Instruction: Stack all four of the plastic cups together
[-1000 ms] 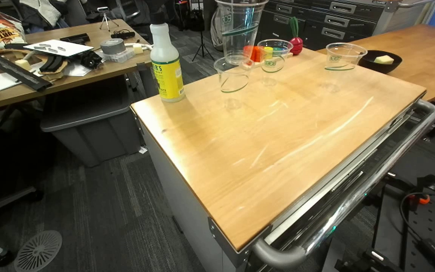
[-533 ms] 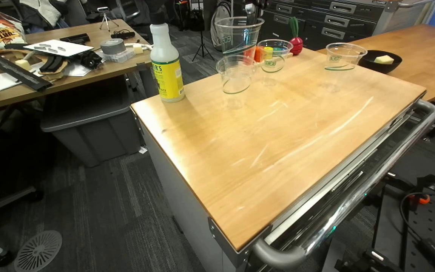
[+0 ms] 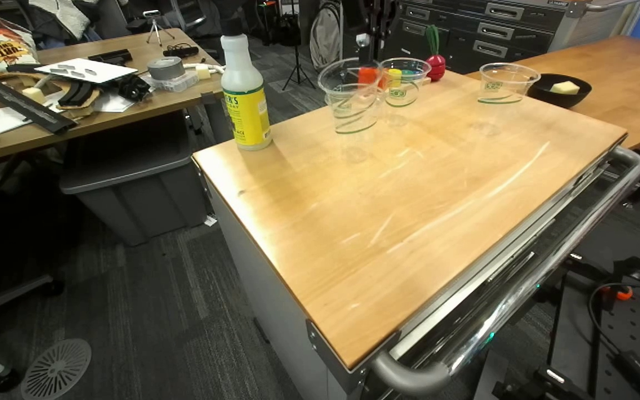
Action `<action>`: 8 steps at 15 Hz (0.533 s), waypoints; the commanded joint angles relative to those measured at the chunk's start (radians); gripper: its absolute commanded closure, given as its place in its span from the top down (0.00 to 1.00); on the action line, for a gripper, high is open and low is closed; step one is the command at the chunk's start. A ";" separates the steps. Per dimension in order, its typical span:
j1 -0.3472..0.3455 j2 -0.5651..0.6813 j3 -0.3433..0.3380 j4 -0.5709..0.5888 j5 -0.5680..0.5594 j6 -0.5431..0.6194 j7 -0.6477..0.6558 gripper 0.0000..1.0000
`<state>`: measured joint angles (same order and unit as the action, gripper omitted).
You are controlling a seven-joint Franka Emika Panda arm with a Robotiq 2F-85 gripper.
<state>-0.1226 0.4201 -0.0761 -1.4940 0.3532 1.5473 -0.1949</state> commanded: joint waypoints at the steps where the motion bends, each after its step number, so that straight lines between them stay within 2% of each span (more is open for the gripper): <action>1: -0.007 0.020 0.017 0.043 -0.048 -0.034 0.014 0.50; 6: -0.007 0.024 0.021 0.037 -0.080 -0.032 0.019 0.88; 8: -0.005 0.030 0.021 0.037 -0.090 -0.030 0.019 1.00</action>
<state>-0.1226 0.4314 -0.0683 -1.4938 0.2901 1.5452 -0.1927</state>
